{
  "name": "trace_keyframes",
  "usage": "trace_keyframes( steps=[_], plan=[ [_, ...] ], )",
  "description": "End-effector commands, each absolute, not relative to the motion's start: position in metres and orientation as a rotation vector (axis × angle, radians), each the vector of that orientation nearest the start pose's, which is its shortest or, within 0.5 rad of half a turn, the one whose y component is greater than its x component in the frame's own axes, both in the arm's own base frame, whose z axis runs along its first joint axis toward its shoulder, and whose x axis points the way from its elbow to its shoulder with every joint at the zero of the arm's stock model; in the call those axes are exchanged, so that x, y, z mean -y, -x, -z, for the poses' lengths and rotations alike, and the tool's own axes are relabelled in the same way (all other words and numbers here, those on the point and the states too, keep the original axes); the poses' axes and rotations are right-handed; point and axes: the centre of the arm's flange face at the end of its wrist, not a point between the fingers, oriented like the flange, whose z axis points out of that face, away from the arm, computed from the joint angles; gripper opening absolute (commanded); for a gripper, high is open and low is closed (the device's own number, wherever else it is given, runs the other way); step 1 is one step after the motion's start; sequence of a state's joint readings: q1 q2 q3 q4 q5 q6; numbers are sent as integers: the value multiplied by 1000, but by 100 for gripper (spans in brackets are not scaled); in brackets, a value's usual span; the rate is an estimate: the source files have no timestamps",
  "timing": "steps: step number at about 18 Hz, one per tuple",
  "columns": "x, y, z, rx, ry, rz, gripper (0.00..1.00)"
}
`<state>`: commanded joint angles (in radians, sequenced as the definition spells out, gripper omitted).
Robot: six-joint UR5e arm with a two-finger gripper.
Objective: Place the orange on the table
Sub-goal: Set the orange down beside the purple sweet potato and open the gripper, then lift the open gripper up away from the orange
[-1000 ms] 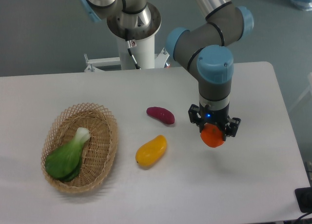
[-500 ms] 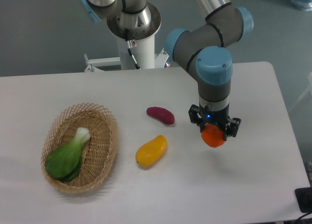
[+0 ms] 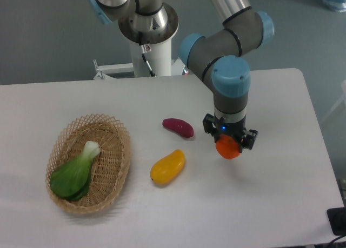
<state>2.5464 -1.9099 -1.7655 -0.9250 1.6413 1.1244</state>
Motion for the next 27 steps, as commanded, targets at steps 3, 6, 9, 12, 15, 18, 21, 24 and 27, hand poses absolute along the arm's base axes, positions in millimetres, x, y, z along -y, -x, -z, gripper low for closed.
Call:
trace_keyframes(
  steps=[3, 6, 9, 12, 15, 18, 21, 24, 27],
  plan=[
    [-432, 412, -268, -229, 3143, -187, 76],
    [-431, 410, -261, -225, 3136, -212, 76],
    [-428, 404, -248, -239, 3172, -294, 79],
    [-427, 404, -243, -240, 3185, -292, 80],
    [-435, 400, -233, -263, 3206, -320, 85],
    [-438, 399, -231, -270, 3215, -334, 89],
    [-439, 399, -232, -272, 3210, -335, 98],
    [-446, 401, -250, -239, 3146, -327, 100],
    [-451, 406, -273, -55, 3009, -247, 100]
  ],
)
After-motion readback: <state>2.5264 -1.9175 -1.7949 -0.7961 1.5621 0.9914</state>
